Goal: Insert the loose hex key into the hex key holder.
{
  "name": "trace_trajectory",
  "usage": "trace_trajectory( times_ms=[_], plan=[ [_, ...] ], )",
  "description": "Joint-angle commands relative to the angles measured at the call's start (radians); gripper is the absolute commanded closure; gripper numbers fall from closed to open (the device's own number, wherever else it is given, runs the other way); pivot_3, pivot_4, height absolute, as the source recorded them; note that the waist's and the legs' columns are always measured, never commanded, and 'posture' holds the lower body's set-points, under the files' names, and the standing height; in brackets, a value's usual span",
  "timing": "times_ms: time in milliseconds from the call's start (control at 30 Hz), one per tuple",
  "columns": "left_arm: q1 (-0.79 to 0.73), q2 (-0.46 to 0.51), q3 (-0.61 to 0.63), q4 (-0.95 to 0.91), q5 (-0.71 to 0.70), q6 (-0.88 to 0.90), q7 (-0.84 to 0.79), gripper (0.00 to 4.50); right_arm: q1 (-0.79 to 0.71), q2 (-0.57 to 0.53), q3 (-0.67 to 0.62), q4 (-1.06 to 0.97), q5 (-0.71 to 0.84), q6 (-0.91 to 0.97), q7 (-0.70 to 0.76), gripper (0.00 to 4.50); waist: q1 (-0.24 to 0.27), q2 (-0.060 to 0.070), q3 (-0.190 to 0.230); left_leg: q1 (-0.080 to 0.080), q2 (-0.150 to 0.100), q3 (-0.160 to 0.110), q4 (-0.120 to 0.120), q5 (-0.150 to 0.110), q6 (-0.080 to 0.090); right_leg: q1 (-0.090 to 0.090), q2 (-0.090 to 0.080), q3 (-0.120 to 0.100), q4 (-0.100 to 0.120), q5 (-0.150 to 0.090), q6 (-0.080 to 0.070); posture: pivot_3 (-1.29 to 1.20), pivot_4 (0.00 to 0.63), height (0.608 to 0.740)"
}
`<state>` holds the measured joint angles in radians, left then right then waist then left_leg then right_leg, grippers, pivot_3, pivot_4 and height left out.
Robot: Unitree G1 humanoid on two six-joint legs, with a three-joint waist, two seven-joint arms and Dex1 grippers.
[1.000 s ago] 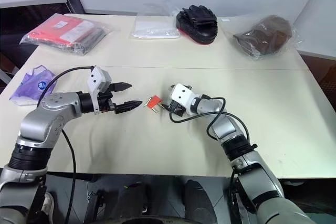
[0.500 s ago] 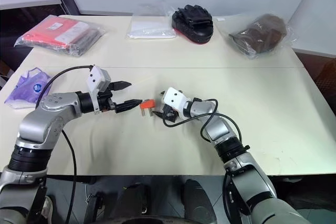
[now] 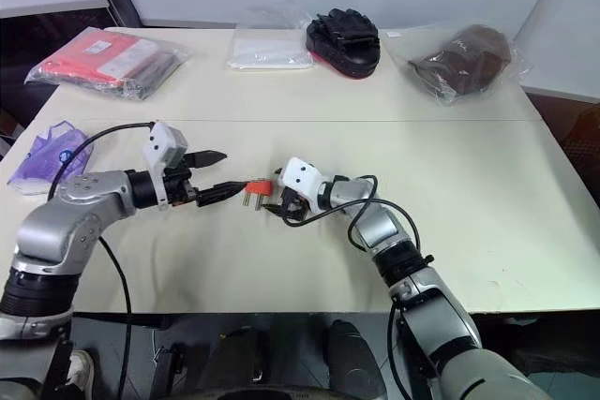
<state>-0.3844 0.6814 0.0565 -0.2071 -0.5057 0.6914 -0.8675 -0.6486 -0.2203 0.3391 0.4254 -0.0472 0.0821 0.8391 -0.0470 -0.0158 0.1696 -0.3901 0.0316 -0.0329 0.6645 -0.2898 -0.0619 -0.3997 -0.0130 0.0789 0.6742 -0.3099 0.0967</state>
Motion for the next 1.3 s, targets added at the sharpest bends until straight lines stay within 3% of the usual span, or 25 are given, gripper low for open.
trace_trajectory(
  times_ms=[33,400,500,600,667,933,1133,1300],
  plan=[
    [-0.005,0.021,0.028,-0.02,-0.013,-0.005,-0.009,0.03,-0.033,0.009,-0.011,0.03,0.02,0.012,0.03,0.31,0.0,0.0,0.0,0.0,0.0,0.0,0.0,0.0,0.0,0.0,0.0,0.0,0.0,0.0,0.0,0.0,0.15,0.74],
    [-0.014,0.011,0.016,-0.025,-0.008,-0.016,0.009,0.03,-0.07,0.001,-0.022,0.078,0.055,0.088,0.121,0.31,0.001,0.0,0.0,0.0,0.0,0.0,0.0,0.0,0.0,0.0,0.0,0.0,0.0,0.0,0.0,0.0,0.15,0.74],
    [-0.01,0.007,0.016,-0.035,-0.008,-0.016,0.015,0.0,-0.066,0.0,-0.024,0.085,0.056,0.085,0.128,1.11,0.001,0.0,0.0,0.0,0.0,0.0,0.0,0.0,0.0,0.0,0.0,0.0,0.0,0.0,0.0,0.0,0.15,0.74],
    [-0.007,0.004,0.021,-0.044,-0.012,-0.013,0.026,0.0,-0.071,0.003,-0.022,0.103,0.05,0.066,0.129,2.68,0.001,0.0,0.0,0.0,0.0,0.0,0.0,0.0,0.0,0.0,0.0,0.0,0.0,0.0,0.0,0.0,0.15,0.74],
    [-0.003,0.004,0.024,-0.049,-0.015,-0.012,0.031,0.0,-0.079,0.007,-0.019,0.123,0.042,0.049,0.127,3.51,0.001,0.0,0.0,0.0,0.0,0.0,0.0,0.0,0.0,0.0,0.0,0.0,0.0,0.0,0.0,0.0,0.15,0.74],
    [0.004,-0.002,0.028,-0.058,-0.019,-0.015,0.05,0.0,-0.092,0.016,-0.02,0.155,0.013,-0.019,0.089,3.5,0.001,0.0,0.0,0.0,0.0,0.0,0.0,0.0,0.0,0.0,0.0,0.0,0.0,0.0,0.0,0.0,0.15,0.74],
    [-0.025,-0.021,0.014,-0.028,-0.016,-0.021,0.04,0.0,-0.065,-0.042,-0.018,0.067,-0.119,-0.181,-0.104,3.5,0.004,0.0,0.0,0.0,0.0,0.0,0.0,0.0,0.0,0.0,-0.001,0.0,0.0,0.0,0.0,0.0,0.15,0.74],
    [-0.103,-0.064,0.004,0.079,-0.021,-0.042,0.005,0.0,0.003,-0.128,-0.036,-0.132,-0.206,-0.222,-0.217,3.5,0.004,0.0,0.0,-0.001,-0.001,0.0,0.0,0.0,0.0,0.0,-0.002,0.0,0.0,0.0,0.0,0.0,0.15,0.74]
  ],
)
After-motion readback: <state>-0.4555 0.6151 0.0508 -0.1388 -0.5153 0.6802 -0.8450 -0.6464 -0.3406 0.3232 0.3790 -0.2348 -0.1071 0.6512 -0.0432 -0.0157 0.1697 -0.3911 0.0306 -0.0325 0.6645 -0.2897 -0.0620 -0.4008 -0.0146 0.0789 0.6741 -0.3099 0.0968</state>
